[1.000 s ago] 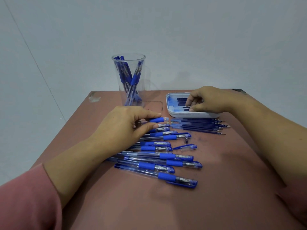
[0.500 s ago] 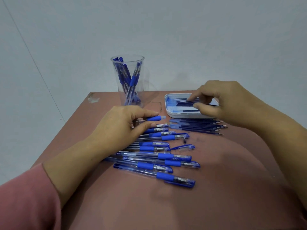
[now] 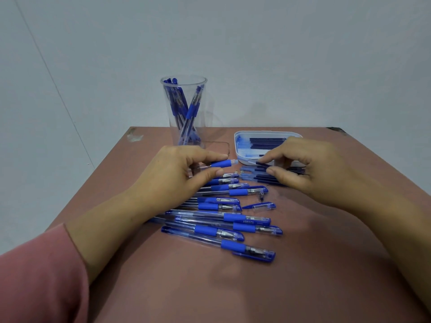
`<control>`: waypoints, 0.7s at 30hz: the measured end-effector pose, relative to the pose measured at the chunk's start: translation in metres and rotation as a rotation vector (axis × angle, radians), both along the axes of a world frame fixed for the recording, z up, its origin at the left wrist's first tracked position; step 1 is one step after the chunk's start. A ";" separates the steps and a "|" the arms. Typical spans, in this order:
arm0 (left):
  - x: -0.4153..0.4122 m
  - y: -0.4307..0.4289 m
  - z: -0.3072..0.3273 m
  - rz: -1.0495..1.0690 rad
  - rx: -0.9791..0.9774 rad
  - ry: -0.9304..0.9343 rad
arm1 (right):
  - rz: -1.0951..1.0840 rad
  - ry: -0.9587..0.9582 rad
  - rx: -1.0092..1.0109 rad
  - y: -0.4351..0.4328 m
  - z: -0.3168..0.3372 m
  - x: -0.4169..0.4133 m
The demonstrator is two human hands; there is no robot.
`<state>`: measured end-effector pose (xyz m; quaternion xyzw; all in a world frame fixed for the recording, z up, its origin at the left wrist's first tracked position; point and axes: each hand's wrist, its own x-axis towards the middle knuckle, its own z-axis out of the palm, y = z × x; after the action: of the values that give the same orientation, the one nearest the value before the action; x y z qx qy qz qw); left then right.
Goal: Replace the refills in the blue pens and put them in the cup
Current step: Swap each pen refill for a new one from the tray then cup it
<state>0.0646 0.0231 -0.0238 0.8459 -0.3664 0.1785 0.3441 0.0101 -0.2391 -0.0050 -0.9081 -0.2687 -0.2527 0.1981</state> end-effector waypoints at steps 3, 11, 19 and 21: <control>0.001 0.000 -0.001 -0.001 -0.015 0.012 | 0.010 0.001 0.016 0.001 0.001 -0.001; 0.002 -0.001 -0.002 -0.002 -0.035 0.035 | 0.022 0.043 0.046 -0.001 -0.002 0.001; 0.002 -0.001 -0.003 0.000 -0.055 0.076 | 0.058 0.081 0.077 0.002 -0.001 -0.002; 0.002 -0.001 -0.003 0.000 -0.063 0.094 | 0.060 0.114 0.091 0.003 -0.001 -0.002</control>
<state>0.0664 0.0226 -0.0268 0.8421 -0.3440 0.1499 0.3874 0.0079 -0.2360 -0.0058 -0.9026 -0.2724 -0.2067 0.2615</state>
